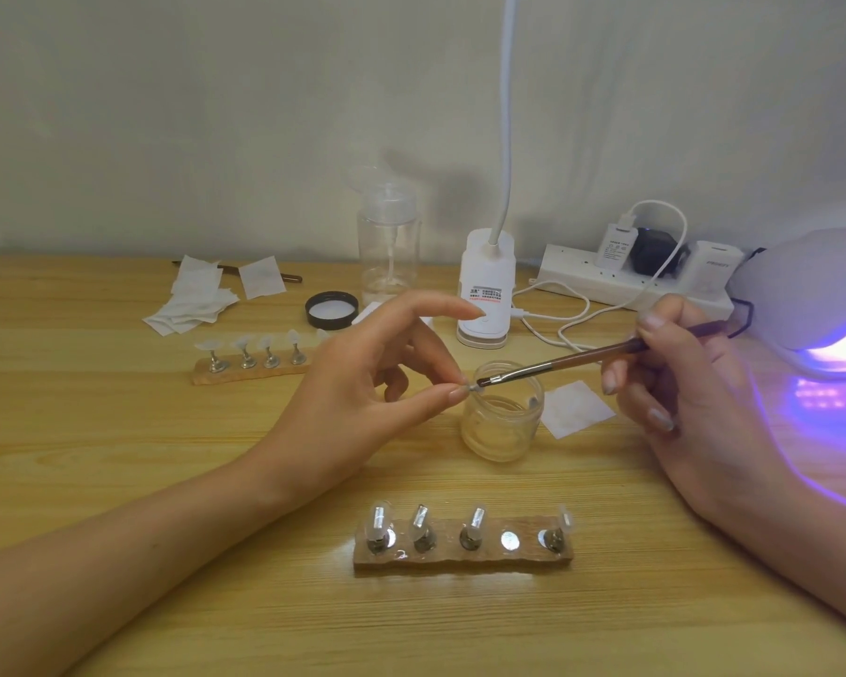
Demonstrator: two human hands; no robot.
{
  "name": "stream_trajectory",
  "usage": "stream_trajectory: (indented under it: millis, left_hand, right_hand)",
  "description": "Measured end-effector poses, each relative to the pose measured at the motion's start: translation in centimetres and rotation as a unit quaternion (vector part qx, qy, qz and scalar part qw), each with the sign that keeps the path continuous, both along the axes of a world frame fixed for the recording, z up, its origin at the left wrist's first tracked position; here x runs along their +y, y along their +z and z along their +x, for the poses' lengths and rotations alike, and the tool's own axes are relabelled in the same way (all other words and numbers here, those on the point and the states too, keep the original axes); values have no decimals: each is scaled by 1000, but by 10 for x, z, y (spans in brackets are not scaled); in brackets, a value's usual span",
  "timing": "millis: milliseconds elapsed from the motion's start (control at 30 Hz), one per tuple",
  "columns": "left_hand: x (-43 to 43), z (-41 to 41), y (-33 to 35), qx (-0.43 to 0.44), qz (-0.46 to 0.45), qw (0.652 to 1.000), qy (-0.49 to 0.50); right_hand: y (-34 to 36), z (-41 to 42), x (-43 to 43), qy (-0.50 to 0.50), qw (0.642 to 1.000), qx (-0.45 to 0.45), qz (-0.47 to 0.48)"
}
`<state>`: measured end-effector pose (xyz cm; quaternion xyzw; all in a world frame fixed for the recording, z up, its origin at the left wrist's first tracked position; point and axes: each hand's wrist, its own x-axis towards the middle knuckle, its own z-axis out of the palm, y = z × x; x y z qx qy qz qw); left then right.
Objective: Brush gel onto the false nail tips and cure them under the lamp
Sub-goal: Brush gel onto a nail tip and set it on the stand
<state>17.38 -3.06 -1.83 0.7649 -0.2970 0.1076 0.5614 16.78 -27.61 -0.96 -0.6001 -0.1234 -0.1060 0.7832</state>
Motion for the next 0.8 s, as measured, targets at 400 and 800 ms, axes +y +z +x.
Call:
stream_trajectory:
  millis: [400, 800]
  left_hand:
    - [1, -1, 0, -7, 4, 1000, -1]
    - [1, -1, -1, -14, 6, 1000, -5]
  right_hand:
    - [0, 0, 0, 4, 1000, 6, -15]
    - [1, 3, 1, 6, 999, 43, -3]
